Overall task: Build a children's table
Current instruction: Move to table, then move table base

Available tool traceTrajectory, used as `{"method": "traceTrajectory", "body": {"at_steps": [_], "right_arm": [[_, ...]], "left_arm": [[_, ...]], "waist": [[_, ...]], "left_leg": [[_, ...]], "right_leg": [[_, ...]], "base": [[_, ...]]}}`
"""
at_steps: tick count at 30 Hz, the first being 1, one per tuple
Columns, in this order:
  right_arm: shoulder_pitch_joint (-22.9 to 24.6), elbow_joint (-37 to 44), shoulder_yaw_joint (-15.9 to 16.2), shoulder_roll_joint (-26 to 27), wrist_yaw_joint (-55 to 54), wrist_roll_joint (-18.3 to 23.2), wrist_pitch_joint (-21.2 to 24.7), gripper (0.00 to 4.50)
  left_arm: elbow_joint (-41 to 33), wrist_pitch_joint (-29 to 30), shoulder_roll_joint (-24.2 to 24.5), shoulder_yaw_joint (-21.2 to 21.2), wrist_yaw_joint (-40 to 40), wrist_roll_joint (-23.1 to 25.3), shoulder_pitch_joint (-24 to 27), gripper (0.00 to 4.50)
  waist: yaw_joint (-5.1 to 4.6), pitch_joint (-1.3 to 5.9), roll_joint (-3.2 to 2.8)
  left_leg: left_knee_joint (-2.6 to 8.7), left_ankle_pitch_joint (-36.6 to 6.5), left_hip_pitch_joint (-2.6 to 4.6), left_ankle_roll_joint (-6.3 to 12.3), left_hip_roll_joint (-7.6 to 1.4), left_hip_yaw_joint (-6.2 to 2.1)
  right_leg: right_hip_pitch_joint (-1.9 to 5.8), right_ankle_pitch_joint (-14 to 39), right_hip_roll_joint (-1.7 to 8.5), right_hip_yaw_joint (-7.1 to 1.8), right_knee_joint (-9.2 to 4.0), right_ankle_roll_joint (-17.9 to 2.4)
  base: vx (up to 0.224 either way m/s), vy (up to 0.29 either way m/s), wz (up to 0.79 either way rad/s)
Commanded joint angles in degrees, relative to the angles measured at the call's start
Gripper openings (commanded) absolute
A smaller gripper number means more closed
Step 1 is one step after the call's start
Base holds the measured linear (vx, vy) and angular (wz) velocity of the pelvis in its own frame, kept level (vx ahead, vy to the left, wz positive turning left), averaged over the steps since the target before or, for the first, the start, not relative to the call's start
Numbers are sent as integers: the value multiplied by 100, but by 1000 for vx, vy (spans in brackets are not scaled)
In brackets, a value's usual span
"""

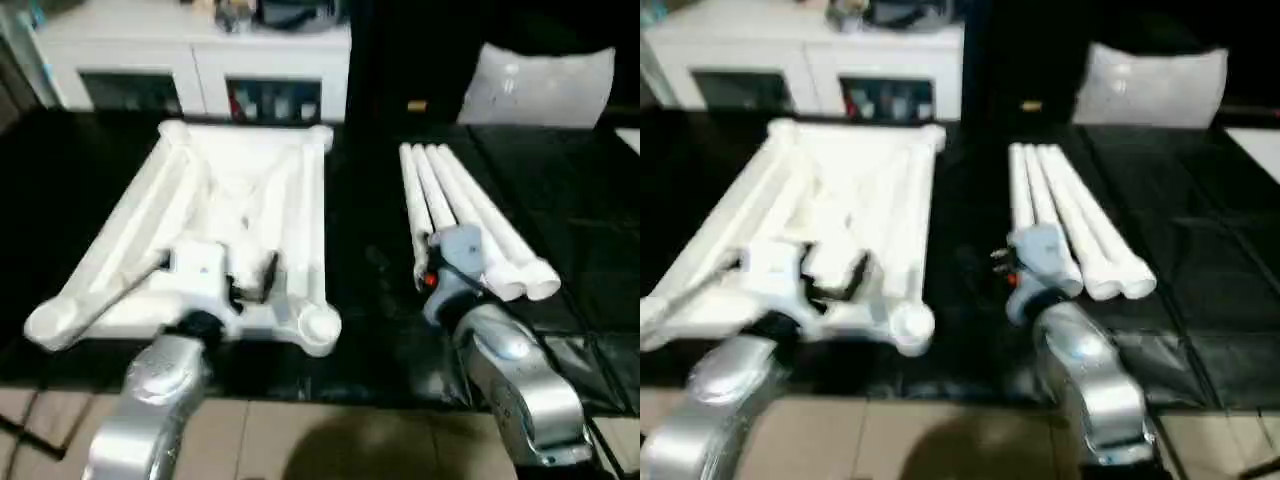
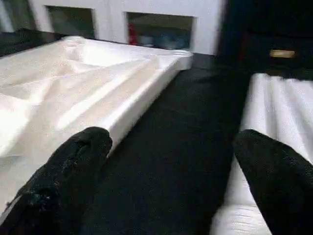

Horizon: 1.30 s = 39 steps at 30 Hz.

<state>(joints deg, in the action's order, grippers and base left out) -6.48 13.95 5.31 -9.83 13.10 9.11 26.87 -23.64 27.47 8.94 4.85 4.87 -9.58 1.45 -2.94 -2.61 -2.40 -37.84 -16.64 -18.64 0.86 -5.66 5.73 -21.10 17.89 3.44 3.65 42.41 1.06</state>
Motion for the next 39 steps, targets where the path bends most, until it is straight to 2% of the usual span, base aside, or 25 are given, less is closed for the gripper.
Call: {"method": "traceTrajectory", "body": {"at_steps": [1, 2, 3, 4, 5, 6, 7, 8, 9, 11, 12, 13, 14, 15, 18, 19, 21, 22, 23, 25, 27, 29, 32, 36, 39], "right_arm": [[42, 79, -104, -54, 45, -30, -14, 450], [63, 96, -87, -54, 56, -50, -18, 450], [112, 204, -34, -121, 258, 2, -72, 450], [134, 231, 3, -161, 323, -8, -106, 450], [152, 242, 51, -232, 411, -36, -147, 450], [160, 216, 87, -292, 461, -77, -199, 450], [140, 168, 101, -432, 587, -53, -265, 450], [141, 160, 109, -479, 622, -48, -283, 450], [123, 175, 104, -556, 737, 14, -269, 450], [75, 196, 100, -674, 883, 55, -240, 450], [36, 183, 113, -744, 938, 28, -236, 450], [25, 232, 83, -763, 1061, 187, -50, 450], [-16, 255, 45, -780, 1164, 286, -11, 450], [-63, 239, 38, -801, 1194, 268, -51, 450], [-135, 135, 143, -842, 1424, 239, -400, 450], [-164, 70, 188, -827, 1470, 202, -592, 450], [-236, -58, 275, -850, 1621, 214, -689, 450], [-265, -87, 334, -916, 1820, 287, -679, 450], [-290, -68, 443, -1057, 2168, 419, -588, 450], [-300, -52, 490, -1119, 2303, 465, -539, 450], [-321, 36, 635, -1375, 2753, 523, -488, 450], [-334, 79, 671, -1484, 2923, 548, -460, 450], [-336, 98, 741, -1656, 3152, 572, -478, 450], [-237, 257, 834, -2002, 3569, 660, -380, 450], [-163, 335, 832, -2080, 3619, 672, -336, 450]], "left_arm": [[-36, 87, 13, 126, 106, 44, -61, 442], [-46, 77, 29, 121, 131, 30, -41, 442], [-92, 168, 185, 144, 296, -12, -21, 442], [-88, 156, 250, 150, 401, -53, -6, 442], [-72, 132, 361, 171, 548, -73, 3, 442], [-34, 90, 480, 201, 672, -46, 9, 442], [39, 27, 705, 249, 991, -56, -8, 442], [64, -24, 806, 267, 1128, -56, 1, 442], [106, -86, 992, 292, 1370, -71, -26, 442], [173, -128, 1252, 305, 1696, -110, -104, 442], [208, -151, 1383, 310, 1883, -143, -161, 442], [228, -171, 1509, 298, 2088, -198, -191, 442], [280, -94, 1693, 277, 2391, -323, -254, 442], [332, -100, 1902, 291, 2695, -397, -303, 442], [559, -138, 2333, 263, 3229, -481, -403, 442], [692, -214, 2494, 251, 3417, -469, -445, 442], [919, -340, 2781, 268, 3782, -422, -534, 426], [1050, -457, 2907, 269, 4002, -414, -594, 416], [1222, -640, 3068, 285, 4307, -401, -672, 407], [1286, -709, 3128, 300, 4420, -389, -704, 395], [1491, -903, 3439, 523, 4975, -353, -836, 369], [1549, -927, 3540, 621, 5157, -326, -902, 349], [1659, -1073, 3611, 695, 5427, -295, -976, 327], [1641, -1146, 3752, 809, 5837, -355, -1020, 303], [1544, -1083, 3824, 840, 5950, -424, -991, 271]], "waist": [[-68, 249, -4], [-32, 199, 185], [222, 181, 256], [216, 269, 402], [264, 264, 308], [270, 258, 233], [295, 271, 119], [252, 187, 40], [285, 301, -97], [300, 293, -153], [290, 230, -142], [302, 210, -160], [285, 173, -130], [281, 121, -131], [235, 55, -111], [194, 52, -14], [176, 63, -57], [145, 72, -31], [143, 80, -46], [159, 89, -45], [187, 138, 12], [196, 173, -4], [212, 187, -4], [223, 125, 5], [218, 57, -1]], "left_leg": [[743, 319, 487, 2026, -822, -436], [632, -367, 95, 1652, -352, -98], [-40, -740, -165, 1157, 43, 63], [-237, -470, -269, 909, 16, -27], [-159, 389, -464, 461, -124, -194], [62, 1239, -513, 149, -131, -198], [253, 1648, -460, 58, -161, -198], [441, 1837, -440, 106, -288, -172], [370, 1891, -274, 21, -417, -227], [417, 1486, -250, -1, -463, -249], [503, 743, -255, -25, -495, -258], [534, 305, -228, -38, -510, -253], [594, -344, -229, -45, -535, -265], [638, -913, -211, -76, -539, -267], [696, -1706, -199, -276, -541, -240], [699, -1743, -208, -277, -551, -213], [698, -1678, -195, -300, -550, -203], [701, -1515, -211, -269, -557, -185], [708, -1303, -234, -215, -567, -192], [689, -1046, -204, -102, -584, -165], [663, -342, -222, 113, -576, -130], [622, 260, -213, 301, -573, -105], [582, 688, -234, 509, -579, -83], [630, 176, -222, 533, -624, -81], [692, -507, -214, 284, -649, -82]], "right_leg": [[-411, -631, 181, -127, -259, 171], [-8, -822, 350, -342, -879, -66], [392, 707, 1024, -1010, -1457, -420], [562, 1008, 1095, -1125, -1451, -654], [707, 251, 1090, -968, -1228, -1007], [613, -1584, 760, -729, -1010, -1224], [510, -2226, 556, -567, -899, -1204], [343, -2566, 298, -375, -884, -1078], [282, -2536, 260, -369, -795, -1175], [281, -2075, 307, -368, -846, -1378], [290, -1357, 337, -366, -902, -1490], [273, -971, 349, -369, -932, -1537], [282, -375, 390, -389, -975, -1596], [237, 252, 418, -418, -1037, -1563], [180, 1358, 475, -445, -1126, -1303], [175, 1481, 473, -449, -1146, -1256], [147, 1632, 494, -467, -1154, -1182], [151, 1439, 485, -471, -1147, -1215], [186, 1164, 490, -466, -1122, -1277], [179, 722, 483, -469, -1103, -1404], [241, -108, 486, -459, -1048, -1594], [246, -786, 478, -440, -974, -1722], [245, -1325, 493, -422, -931, -1891], [234, -735, 494, -420, -990, -1933], [208, 59, 508, -442, -1051, -1905]], "base": [[103, -32, 1], [72, -96, 1], [72, -96, 1], [73, -93, -6], [99, -54, -11], [99, -54, -11], [78, -43, -9], [0, 0, 0], [0, 0, 0], [0, 0, 0], [0, 0, 0], [0, 0, 0], [0, 0, 0], [0, 0, 0], [-56, 2, 0], [0, 0, 0], [0, 0, 0], [0, 0, 0], [0, 0, 0], [0, 0, 0], [0, 0, 0], [0, 0, 0], [0, 0, 0], [0, 0, 0], [0, 0, 0]]}}
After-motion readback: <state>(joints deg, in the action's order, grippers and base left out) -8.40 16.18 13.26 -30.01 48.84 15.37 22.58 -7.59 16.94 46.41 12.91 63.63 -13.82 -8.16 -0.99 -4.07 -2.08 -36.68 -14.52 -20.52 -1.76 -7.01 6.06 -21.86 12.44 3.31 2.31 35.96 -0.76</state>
